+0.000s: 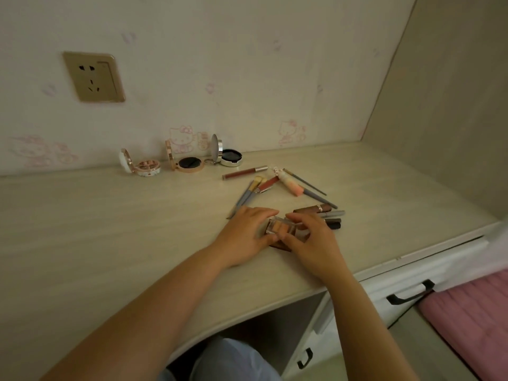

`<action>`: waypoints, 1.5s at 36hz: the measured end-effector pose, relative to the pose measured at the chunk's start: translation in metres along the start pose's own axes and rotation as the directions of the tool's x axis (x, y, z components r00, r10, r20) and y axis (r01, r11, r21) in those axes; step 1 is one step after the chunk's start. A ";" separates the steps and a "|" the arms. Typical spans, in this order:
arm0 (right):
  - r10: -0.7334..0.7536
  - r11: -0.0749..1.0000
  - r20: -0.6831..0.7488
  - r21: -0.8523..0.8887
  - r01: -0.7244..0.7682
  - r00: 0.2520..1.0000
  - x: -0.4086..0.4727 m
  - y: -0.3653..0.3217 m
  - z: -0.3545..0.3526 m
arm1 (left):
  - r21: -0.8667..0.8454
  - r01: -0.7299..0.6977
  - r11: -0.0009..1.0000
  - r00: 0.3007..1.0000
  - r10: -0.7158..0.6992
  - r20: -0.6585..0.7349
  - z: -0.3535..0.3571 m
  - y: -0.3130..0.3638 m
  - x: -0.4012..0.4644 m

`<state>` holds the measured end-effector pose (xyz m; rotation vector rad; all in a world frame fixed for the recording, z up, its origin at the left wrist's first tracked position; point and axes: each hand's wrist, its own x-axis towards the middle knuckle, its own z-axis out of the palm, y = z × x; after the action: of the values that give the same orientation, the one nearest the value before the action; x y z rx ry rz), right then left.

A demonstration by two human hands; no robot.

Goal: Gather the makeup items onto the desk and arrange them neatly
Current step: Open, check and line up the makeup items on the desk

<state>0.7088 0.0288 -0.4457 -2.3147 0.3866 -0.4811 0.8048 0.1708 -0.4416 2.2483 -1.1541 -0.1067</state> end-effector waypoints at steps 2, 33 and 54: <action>-0.013 1.000 0.023 -0.007 0.013 1.000 -0.001 -0.001 0.000 | -0.006 0.015 1.000 1.000 -0.015 0.016 0.002 -0.001 0.001; -0.377 0.897 0.303 0.354 0.264 0.875 0.017 -0.152 0.132 | 0.102 0.353 0.930 0.883 -0.295 -0.365 -0.106 -0.092 -0.121; -0.218 0.728 0.477 0.660 -0.184 0.852 0.030 -0.164 0.171 | -0.420 0.173 0.891 0.734 -0.401 -0.548 -0.105 -0.119 -0.135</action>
<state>0.8332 0.2322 -0.4352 -1.6024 -0.0964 0.0443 0.8408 0.3764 -0.4477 1.8973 -0.3751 0.2824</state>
